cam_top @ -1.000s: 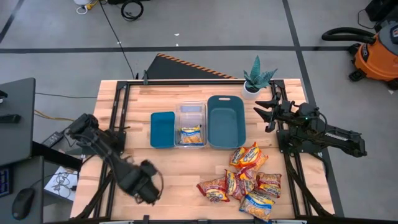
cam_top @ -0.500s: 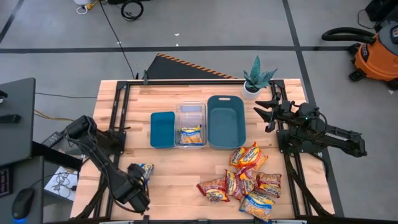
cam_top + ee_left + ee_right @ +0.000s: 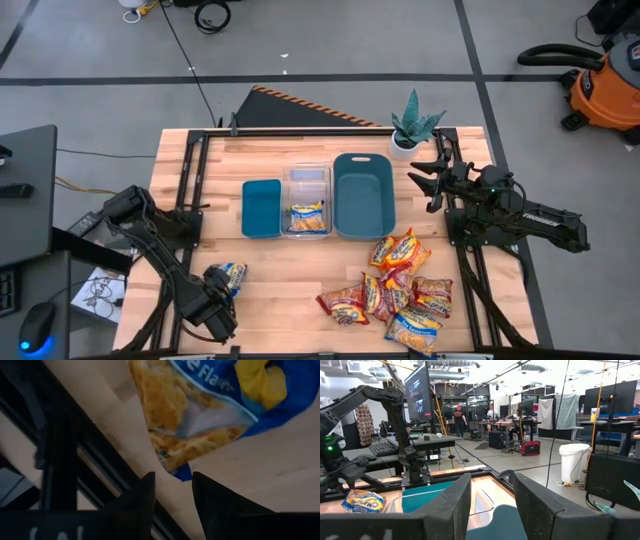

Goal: Sort Maruchan noodles
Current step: Put the blue noodle pack into the transparent bin

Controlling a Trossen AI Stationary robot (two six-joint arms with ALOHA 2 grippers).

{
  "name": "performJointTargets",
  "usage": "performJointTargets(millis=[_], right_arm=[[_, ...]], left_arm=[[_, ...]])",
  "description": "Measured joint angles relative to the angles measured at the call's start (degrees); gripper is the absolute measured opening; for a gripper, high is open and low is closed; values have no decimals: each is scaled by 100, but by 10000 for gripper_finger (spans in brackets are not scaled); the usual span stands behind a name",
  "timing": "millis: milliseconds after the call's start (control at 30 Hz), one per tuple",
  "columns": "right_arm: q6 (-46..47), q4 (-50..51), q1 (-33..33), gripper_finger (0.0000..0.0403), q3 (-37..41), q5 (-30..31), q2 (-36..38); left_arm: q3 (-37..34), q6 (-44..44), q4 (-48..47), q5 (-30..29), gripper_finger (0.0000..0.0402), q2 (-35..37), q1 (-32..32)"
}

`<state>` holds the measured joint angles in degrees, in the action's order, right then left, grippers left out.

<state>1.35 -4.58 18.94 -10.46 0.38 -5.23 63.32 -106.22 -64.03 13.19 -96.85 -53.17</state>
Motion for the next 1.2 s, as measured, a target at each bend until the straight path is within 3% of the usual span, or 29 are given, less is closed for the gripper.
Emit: performJointTargets(millis=[400,600,800,1033,1200], right_arm=[[1,1,0,153,1,0,0],[-1,0,0,153,0,0,0],[0,1,0,153,0,0,0],[1,0,0,153,2,0,0],[1,1,0,153,0,0,0]], left_arm=[[-1120,-465,917,-242,136,844,-46],[-1514,-387,1281,-173,97,876,-46],[-1511,-89,1154,-154,13,876,-43],[-1065,412,265,-139,6,878,46],[-346,958,-542,-541,4,878,240]])
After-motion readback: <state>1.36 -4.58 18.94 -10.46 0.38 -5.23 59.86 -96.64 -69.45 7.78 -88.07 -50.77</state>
